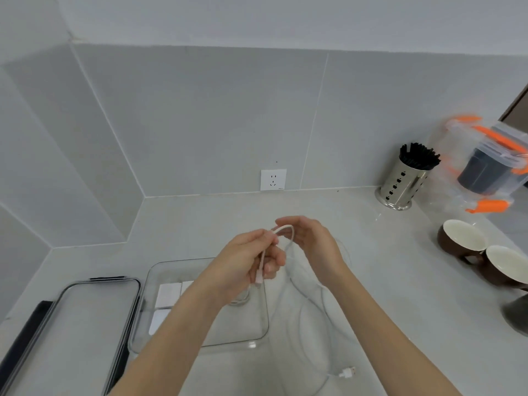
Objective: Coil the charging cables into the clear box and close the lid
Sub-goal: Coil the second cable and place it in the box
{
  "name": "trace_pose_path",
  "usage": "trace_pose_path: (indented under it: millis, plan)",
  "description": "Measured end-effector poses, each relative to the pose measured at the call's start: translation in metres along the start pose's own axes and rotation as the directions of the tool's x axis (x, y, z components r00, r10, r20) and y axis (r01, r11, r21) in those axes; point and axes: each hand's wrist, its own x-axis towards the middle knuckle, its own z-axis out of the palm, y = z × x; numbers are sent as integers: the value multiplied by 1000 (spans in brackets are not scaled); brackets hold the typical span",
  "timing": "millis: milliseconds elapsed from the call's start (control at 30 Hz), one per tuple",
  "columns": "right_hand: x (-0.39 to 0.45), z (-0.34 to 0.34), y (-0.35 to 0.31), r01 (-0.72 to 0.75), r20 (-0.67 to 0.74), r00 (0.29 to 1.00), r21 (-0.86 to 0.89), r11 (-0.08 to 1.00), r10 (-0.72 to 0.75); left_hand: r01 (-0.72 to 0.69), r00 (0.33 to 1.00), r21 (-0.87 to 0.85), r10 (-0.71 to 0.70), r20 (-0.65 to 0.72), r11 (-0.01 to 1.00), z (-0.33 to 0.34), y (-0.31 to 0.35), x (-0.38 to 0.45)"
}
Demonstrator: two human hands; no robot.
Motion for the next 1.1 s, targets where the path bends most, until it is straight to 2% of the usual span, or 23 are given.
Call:
trace_pose_path:
  millis: [67,133,200,233,300,400,500,567,700,800,867,933,1033,1100]
  plan:
    - [1,18,3,40,-26,999,38,998,-39,87,993,-241,-64,103,967,0,6,1]
    - [1,35,15,73,-117,990,-34,997,-77,149,978,-450,-66,196,881,2,16,2]
    - [1,46,31,150,-137,976,-145,978,-170,123,978,-572,0,210,811,1,28,3]
    - [0,49,38,176,-120,972,-189,966,-200,75,980,-584,48,192,808,-1,35,4]
    - [0,54,48,167,-30,982,-321,932,-187,-61,981,-537,150,125,841,-10,48,9]
    - [-3,56,51,156,199,979,-544,825,-54,-242,965,-423,261,-12,873,-31,60,24]
    - [-11,54,36,230,361,930,-716,660,67,-327,944,-236,305,-128,915,-54,58,39]
    - [-17,54,20,322,429,897,-797,510,105,-341,933,-149,315,-174,928,-65,49,46]
    - [-28,59,-13,466,498,866,-831,303,35,-363,913,0,356,-198,932,-67,24,56]
    - [-25,60,-39,529,525,848,-824,201,-80,-345,904,229,388,-181,910,-61,6,55]
    - [-17,54,-59,520,497,854,-823,228,-152,-295,928,353,354,-114,888,-57,-6,49]
    - [-4,45,-73,447,416,894,-800,401,-167,-238,963,346,266,-36,908,-52,-14,40]
    - [14,30,-85,342,316,932,-614,712,-176,-127,991,49,125,41,991,-40,-14,23]
    - [24,21,-86,308,281,942,-502,808,-184,-65,992,-177,83,96,982,-34,-6,14]
